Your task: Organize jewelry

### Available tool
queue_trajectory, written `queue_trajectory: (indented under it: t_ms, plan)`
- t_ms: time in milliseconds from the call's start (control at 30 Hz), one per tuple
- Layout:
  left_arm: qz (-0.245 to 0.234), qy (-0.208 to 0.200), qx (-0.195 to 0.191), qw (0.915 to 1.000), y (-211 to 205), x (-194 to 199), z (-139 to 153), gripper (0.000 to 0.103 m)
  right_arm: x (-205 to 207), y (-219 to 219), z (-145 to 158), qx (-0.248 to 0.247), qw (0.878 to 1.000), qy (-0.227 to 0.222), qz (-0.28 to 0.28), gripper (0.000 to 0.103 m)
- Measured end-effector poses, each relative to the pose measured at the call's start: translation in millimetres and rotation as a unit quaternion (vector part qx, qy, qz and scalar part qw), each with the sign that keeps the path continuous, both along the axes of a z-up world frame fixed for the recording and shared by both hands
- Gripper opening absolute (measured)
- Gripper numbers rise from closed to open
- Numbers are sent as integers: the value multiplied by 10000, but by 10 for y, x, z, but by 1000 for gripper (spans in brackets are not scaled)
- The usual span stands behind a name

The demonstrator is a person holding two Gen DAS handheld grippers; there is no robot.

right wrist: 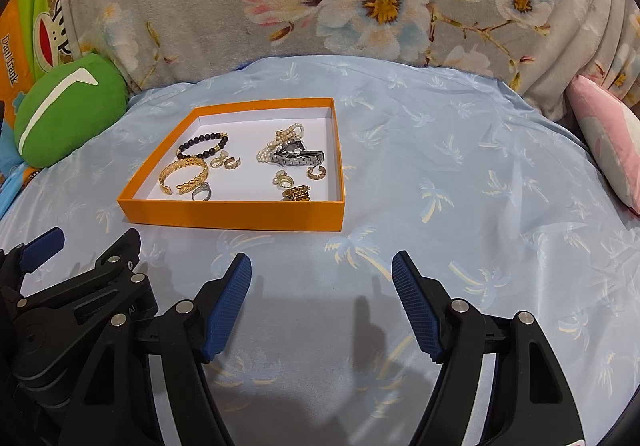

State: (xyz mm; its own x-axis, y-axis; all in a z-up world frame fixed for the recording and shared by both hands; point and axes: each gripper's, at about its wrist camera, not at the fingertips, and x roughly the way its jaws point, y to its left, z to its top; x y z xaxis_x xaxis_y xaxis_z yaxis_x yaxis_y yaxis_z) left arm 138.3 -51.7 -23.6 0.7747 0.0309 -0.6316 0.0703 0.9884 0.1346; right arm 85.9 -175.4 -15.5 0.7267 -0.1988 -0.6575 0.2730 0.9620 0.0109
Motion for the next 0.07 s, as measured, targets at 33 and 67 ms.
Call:
queue_trajectory:
  t_ms: [33, 67]
  plan:
    - [10, -13, 6, 10000, -1, -2, 2, 80, 0, -6, 7, -9, 10000, -1, -1, 72]
    - [22, -24, 19, 10000, -3, -6, 4, 80, -2, -5, 6, -6, 10000, 1, -2, 72]
